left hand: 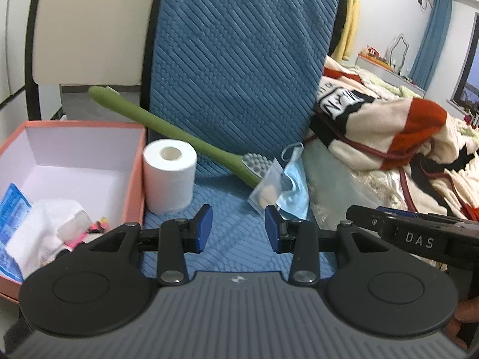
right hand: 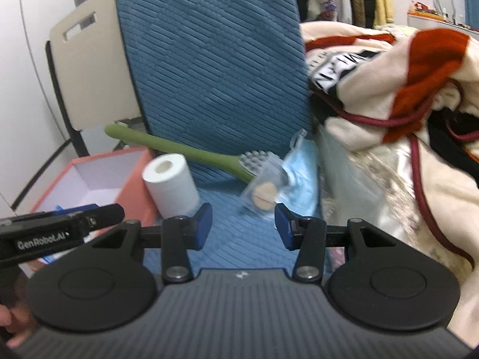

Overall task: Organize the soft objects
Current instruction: 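Withdraw both tools from the box back over the chair seat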

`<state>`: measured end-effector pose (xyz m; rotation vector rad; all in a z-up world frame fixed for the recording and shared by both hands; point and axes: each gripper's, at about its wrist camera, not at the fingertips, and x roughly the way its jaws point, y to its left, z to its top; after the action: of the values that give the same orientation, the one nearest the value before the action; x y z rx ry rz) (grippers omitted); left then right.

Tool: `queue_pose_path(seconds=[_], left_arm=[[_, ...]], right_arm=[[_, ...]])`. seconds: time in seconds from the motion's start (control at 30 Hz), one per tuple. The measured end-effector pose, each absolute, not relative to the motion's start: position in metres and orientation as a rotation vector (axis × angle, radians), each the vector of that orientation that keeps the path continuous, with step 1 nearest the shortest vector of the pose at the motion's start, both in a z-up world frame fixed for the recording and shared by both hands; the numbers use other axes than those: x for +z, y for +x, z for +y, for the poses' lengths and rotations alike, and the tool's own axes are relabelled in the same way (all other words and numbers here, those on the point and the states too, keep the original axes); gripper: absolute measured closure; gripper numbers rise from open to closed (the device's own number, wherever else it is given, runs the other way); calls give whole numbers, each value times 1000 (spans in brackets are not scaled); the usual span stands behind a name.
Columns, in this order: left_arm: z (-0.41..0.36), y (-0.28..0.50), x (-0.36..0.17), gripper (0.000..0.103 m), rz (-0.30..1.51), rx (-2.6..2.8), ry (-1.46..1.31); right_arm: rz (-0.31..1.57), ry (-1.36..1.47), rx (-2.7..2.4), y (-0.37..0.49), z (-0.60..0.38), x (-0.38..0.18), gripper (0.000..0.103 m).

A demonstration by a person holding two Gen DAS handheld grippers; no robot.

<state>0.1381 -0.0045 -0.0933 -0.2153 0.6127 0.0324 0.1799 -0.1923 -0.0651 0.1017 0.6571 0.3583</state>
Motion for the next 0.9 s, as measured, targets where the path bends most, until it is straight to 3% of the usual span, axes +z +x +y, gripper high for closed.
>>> queue_pose_path(seconds=[0.47, 0.9], left_arm=[[-41, 148, -138, 56, 684, 16, -180], [-26, 216, -167, 56, 702, 64, -197]], right_arm=[[694, 117, 262, 168, -235, -108, 54], [682, 176, 233, 204, -228, -125, 54]])
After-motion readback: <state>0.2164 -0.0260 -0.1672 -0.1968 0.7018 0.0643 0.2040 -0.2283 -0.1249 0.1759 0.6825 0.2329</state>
